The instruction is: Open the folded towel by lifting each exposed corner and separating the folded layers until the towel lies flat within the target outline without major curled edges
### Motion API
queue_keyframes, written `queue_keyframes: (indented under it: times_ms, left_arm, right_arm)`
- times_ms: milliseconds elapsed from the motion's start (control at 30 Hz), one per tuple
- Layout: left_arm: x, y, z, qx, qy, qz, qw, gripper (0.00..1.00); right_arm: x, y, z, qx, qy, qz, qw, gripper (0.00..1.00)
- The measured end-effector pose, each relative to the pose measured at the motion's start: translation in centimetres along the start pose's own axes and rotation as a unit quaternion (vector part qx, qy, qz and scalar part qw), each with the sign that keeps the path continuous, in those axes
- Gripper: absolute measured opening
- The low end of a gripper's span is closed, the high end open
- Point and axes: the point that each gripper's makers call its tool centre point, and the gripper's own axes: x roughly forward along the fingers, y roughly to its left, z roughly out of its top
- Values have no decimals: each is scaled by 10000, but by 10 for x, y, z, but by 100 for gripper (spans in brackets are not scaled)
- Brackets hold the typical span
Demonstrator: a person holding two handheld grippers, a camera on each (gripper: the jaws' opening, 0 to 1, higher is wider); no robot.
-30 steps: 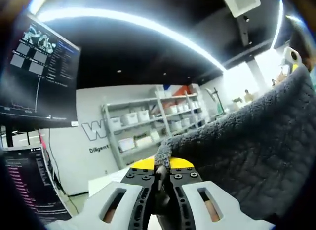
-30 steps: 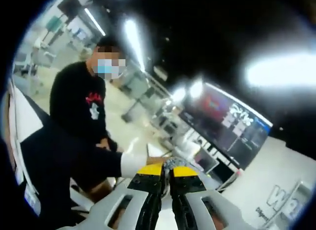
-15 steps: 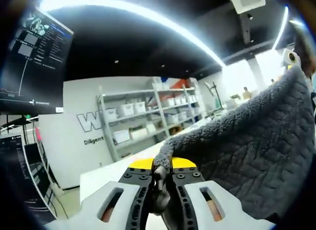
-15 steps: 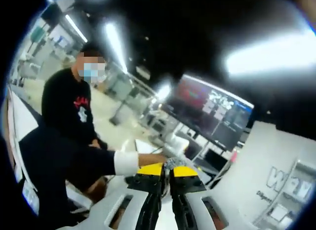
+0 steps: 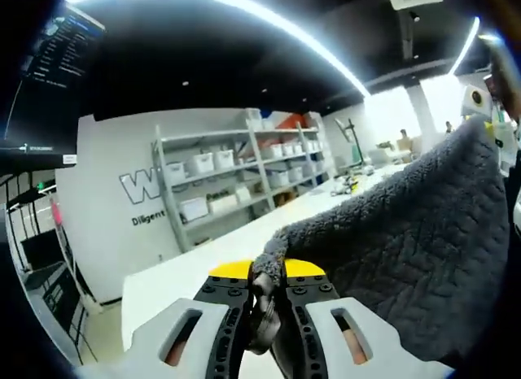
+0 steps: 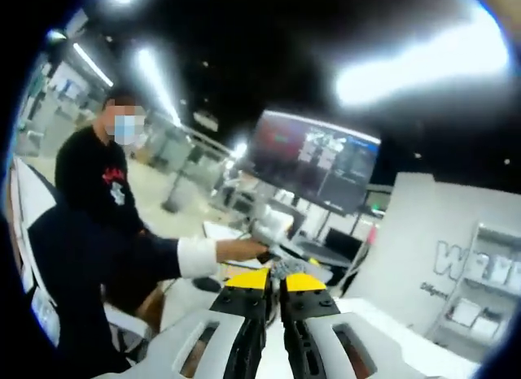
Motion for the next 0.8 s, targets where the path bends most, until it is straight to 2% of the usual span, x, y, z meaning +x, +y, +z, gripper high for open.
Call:
queue_keyframes:
  times_ms: [300, 533, 800]
  left_arm:
    - [36, -11, -13, 30, 256, -155, 9995, 11]
    - [60, -10, -24, 119, 456, -186, 9987, 11]
    - [90, -10, -39, 320, 761, -175, 9964, 10]
  right_arm:
    - [-24, -33, -30, 445, 61, -315, 9985, 0]
    - [-39, -56, -55, 679, 156, -571, 9959, 0]
    - [-48, -66, -87, 911, 410, -712, 9924, 0]
